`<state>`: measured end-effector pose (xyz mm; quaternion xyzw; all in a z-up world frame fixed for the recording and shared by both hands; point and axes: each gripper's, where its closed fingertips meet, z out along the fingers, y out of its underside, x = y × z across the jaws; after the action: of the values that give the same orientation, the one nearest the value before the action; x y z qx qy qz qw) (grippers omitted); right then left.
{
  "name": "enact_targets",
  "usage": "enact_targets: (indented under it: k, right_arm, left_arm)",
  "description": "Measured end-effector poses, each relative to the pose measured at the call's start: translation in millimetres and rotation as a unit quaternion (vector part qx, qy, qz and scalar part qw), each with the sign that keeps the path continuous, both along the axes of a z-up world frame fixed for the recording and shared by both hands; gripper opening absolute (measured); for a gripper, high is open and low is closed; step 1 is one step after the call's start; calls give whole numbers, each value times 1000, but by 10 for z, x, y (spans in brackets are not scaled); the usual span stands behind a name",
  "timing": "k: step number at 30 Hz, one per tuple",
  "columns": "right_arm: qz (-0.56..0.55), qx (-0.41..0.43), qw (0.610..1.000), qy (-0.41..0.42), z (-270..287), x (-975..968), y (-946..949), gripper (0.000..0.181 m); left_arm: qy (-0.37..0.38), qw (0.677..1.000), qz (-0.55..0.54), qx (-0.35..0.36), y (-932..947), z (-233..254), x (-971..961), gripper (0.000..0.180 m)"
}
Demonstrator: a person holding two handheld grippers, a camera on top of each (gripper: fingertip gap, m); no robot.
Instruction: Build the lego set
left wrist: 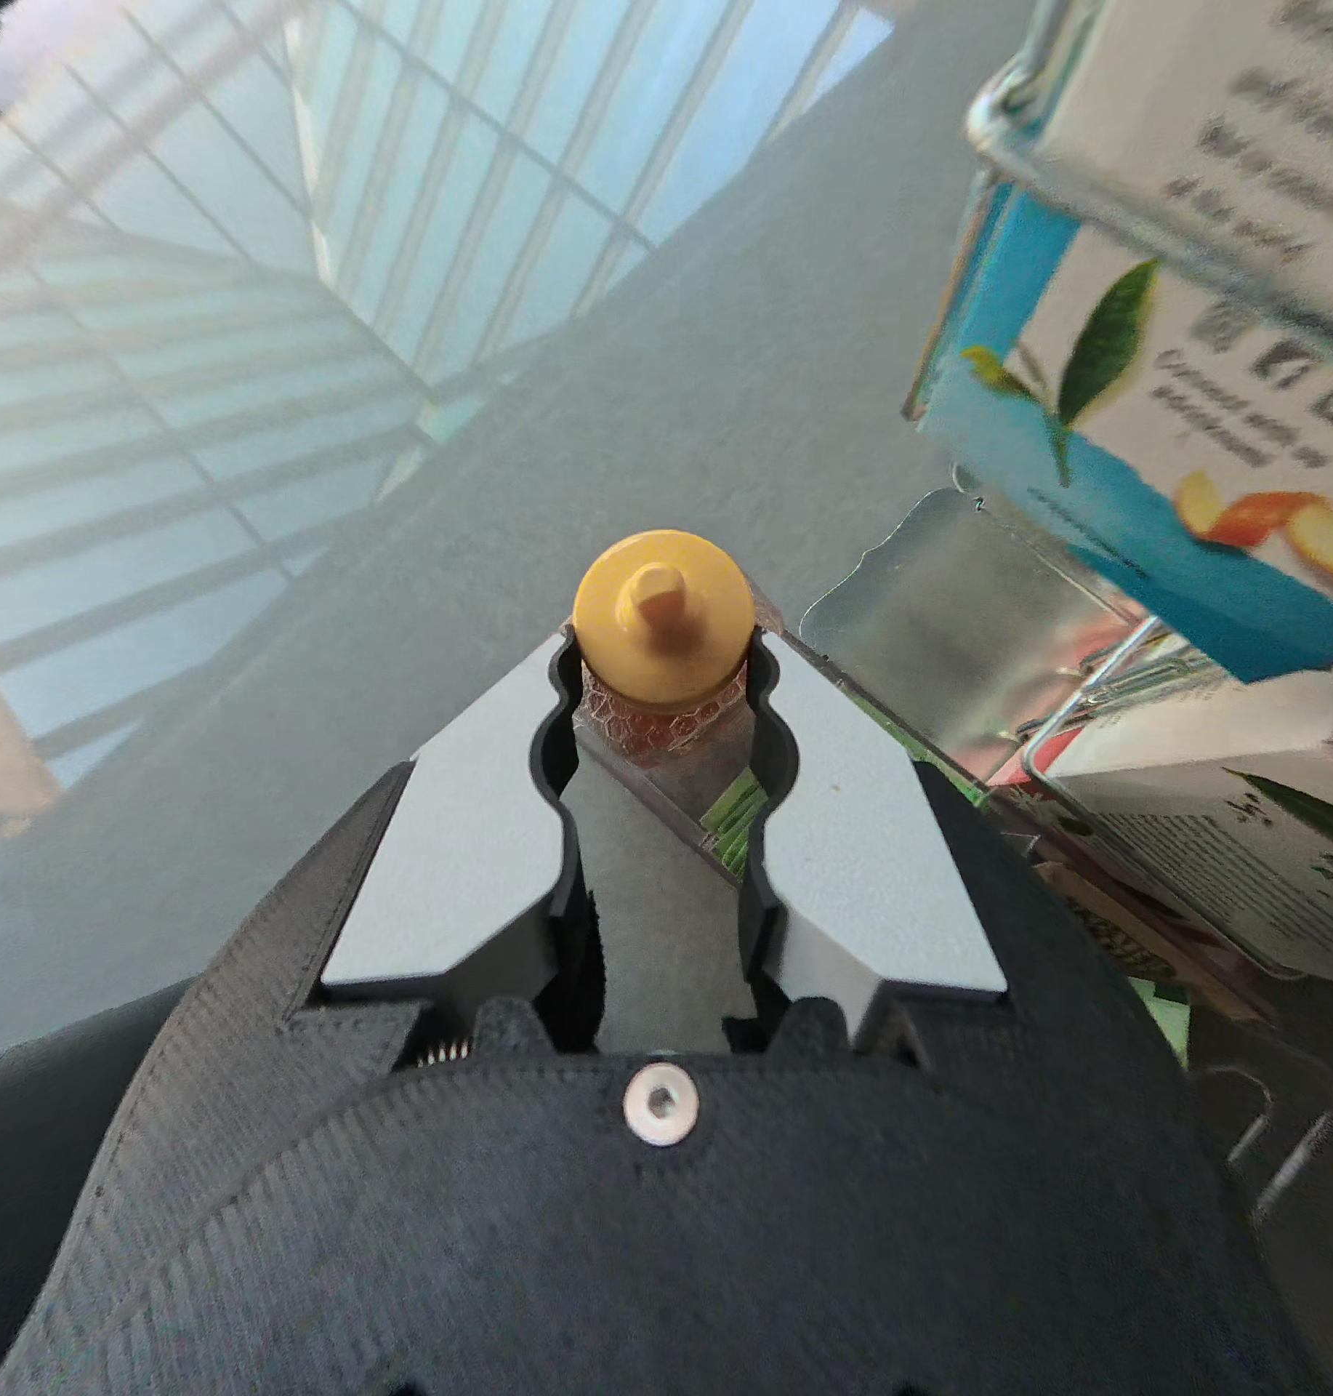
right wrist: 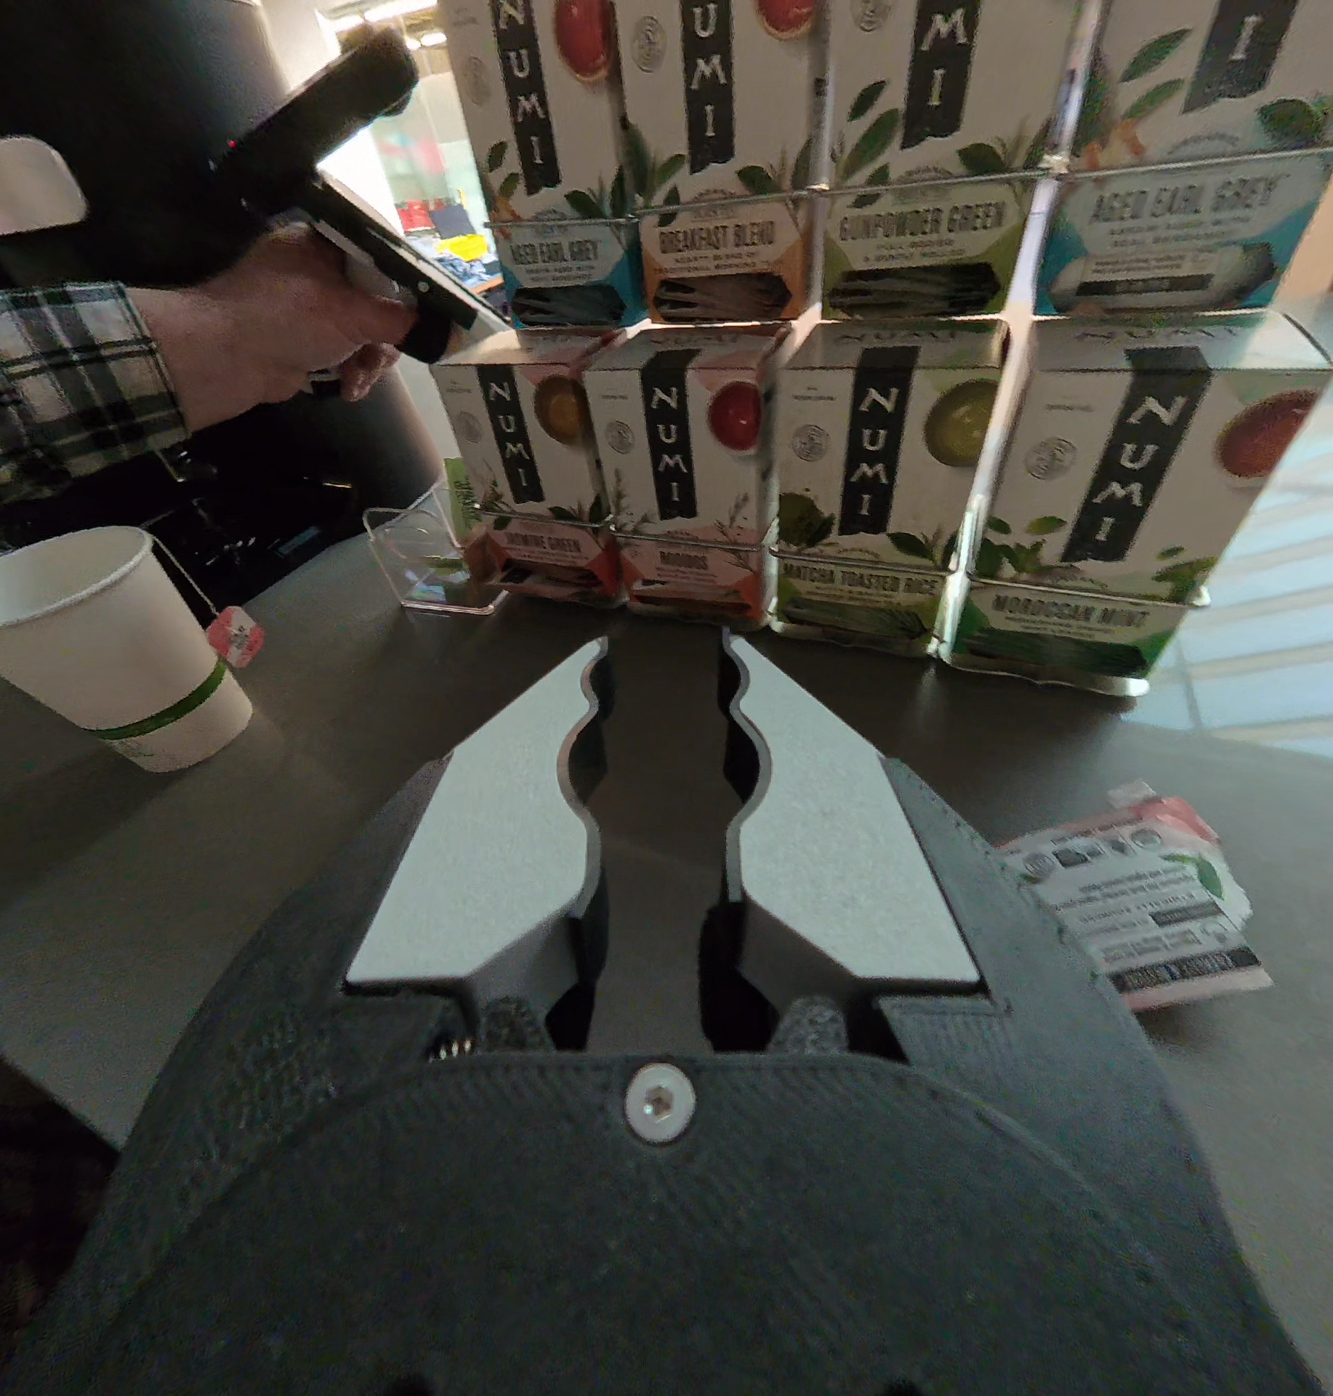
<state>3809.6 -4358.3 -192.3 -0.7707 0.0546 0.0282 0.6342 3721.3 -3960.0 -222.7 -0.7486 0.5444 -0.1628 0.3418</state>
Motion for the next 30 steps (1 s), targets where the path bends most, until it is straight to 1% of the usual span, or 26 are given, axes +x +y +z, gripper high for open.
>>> enact_targets:
  k: [5, 10, 12, 16, 20, 24, 28, 30]
  right_arm:
    - [45, 11, 999, -11, 93, -291, 204, 26]
    - [106, 29, 993, -38, 222, -729, 484, 25]
    - [133, 39, 990, -37, 287, -921, 628, 31]
    - [158, 42, 985, -49, 317, -1188, 1010, 57]
    - [180, 62, 979, -70, 429, -1370, 1335, 69]
    - [189, 78, 975, -84, 592, -1380, 1562, 76]
    - [212, 52, 973, -74, 552, -1390, 1738, 80]
    - [231, 49, 970, -64, 520, -1455, 1777, 80]
  left_arm:
    - [-20, 997, -7, 69, -119, 284, -61, 41]
    - [-49, 995, -18, 89, -343, 557, -143, 41]
    - [-59, 994, -22, 85, -441, 652, -199, 41]
    - [-72, 993, -38, 80, -710, 805, -314, 41]
    - [-87, 991, -71, 72, -1085, 986, -424, 42]
    - [-100, 985, -127, 53, -1566, 1175, -522, 40]
    - [-110, 976, -188, 7, -2105, 1277, -557, 41]
    - [-105, 972, -212, -2, -2311, 1251, -548, 41]
